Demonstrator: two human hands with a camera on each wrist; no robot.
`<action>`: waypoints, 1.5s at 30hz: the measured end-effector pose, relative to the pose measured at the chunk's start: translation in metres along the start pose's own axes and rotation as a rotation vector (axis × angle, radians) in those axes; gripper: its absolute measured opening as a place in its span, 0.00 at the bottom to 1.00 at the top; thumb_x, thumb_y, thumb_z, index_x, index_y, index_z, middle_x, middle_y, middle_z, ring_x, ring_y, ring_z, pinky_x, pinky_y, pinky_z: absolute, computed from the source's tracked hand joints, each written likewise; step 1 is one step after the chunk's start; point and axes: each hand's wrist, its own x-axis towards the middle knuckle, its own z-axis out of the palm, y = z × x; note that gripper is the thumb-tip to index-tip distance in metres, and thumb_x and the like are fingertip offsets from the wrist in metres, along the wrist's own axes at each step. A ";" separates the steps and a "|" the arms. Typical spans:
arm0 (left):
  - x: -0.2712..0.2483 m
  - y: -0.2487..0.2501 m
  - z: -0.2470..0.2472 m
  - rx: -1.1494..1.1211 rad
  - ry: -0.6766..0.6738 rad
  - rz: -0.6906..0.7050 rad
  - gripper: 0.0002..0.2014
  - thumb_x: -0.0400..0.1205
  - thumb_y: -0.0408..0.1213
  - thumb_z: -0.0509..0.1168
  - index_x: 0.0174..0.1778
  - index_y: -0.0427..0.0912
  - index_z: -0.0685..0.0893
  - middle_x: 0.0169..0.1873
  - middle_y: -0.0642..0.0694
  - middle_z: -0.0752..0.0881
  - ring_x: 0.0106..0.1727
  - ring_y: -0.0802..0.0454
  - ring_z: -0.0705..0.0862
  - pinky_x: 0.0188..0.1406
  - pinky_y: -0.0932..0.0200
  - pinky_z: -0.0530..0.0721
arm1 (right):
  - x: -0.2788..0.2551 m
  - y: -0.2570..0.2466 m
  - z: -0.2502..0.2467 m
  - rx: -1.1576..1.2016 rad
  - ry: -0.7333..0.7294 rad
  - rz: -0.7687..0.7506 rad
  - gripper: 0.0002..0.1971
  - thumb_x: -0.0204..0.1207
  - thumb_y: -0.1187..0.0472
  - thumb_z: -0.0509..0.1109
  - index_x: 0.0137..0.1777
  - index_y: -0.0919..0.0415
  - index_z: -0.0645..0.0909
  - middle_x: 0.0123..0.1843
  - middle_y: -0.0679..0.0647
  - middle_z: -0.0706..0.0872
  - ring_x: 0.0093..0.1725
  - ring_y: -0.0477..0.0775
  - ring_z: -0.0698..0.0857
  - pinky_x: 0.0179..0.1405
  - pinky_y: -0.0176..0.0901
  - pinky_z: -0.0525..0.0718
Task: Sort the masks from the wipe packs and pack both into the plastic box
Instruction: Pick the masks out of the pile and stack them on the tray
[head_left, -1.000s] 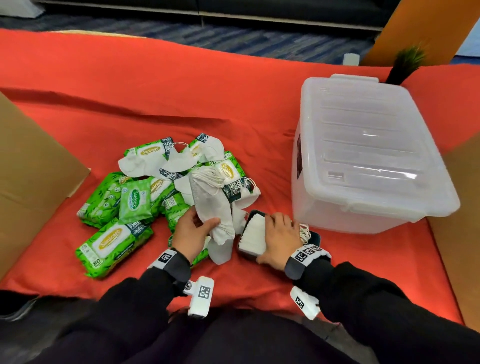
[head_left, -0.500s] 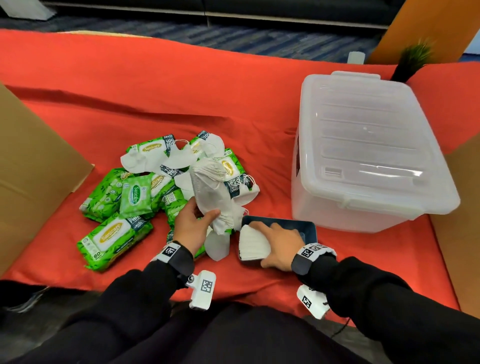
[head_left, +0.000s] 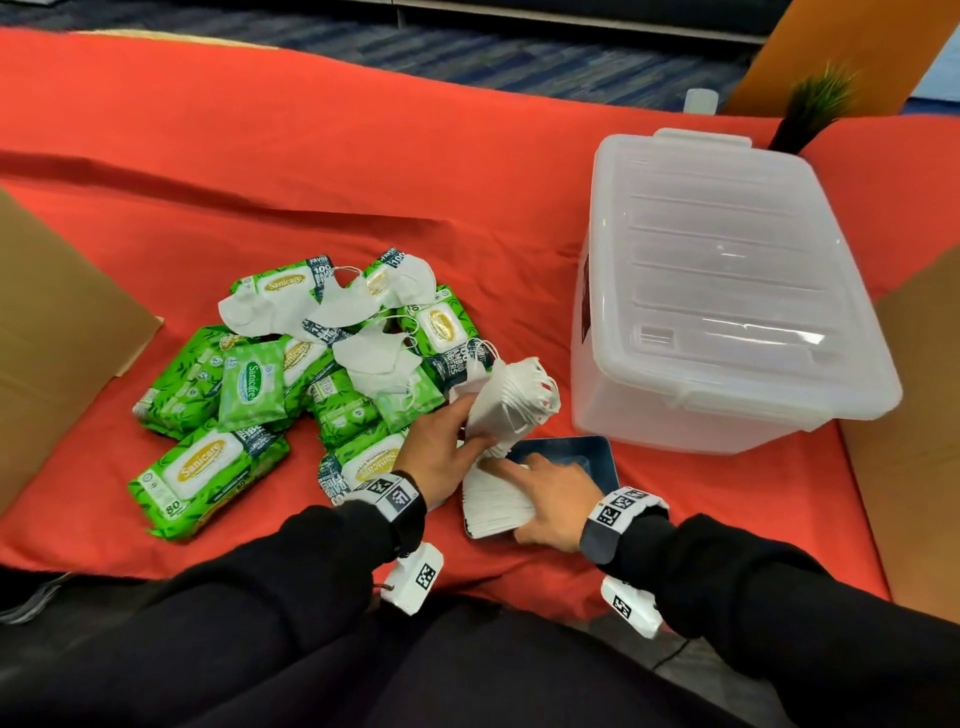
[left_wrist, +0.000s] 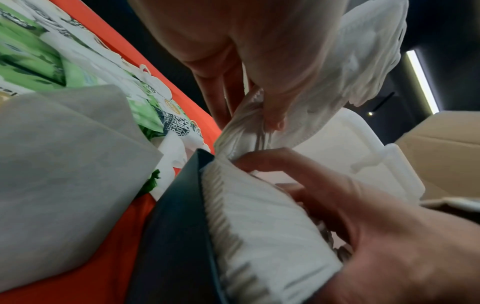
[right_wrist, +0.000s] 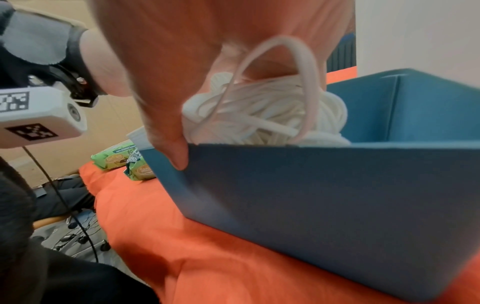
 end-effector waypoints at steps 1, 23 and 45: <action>0.001 0.000 0.002 -0.004 -0.038 -0.003 0.19 0.78 0.44 0.74 0.65 0.56 0.82 0.46 0.50 0.92 0.44 0.51 0.89 0.44 0.57 0.83 | 0.000 0.001 0.001 0.001 0.003 -0.006 0.52 0.62 0.42 0.75 0.81 0.24 0.47 0.64 0.58 0.81 0.59 0.67 0.85 0.57 0.56 0.84; 0.006 -0.009 0.011 0.074 -0.267 -0.032 0.22 0.73 0.47 0.68 0.65 0.52 0.83 0.46 0.53 0.91 0.48 0.53 0.89 0.46 0.54 0.84 | -0.003 0.008 0.013 -0.074 0.112 -0.094 0.47 0.58 0.39 0.73 0.80 0.32 0.61 0.68 0.55 0.83 0.65 0.65 0.84 0.62 0.58 0.83; 0.024 -0.004 0.039 0.750 -0.390 0.094 0.20 0.78 0.43 0.69 0.67 0.56 0.76 0.48 0.48 0.80 0.54 0.41 0.84 0.39 0.48 0.81 | -0.014 0.036 -0.056 -0.080 0.373 -0.003 0.19 0.75 0.48 0.71 0.67 0.42 0.83 0.59 0.47 0.82 0.62 0.55 0.81 0.59 0.53 0.77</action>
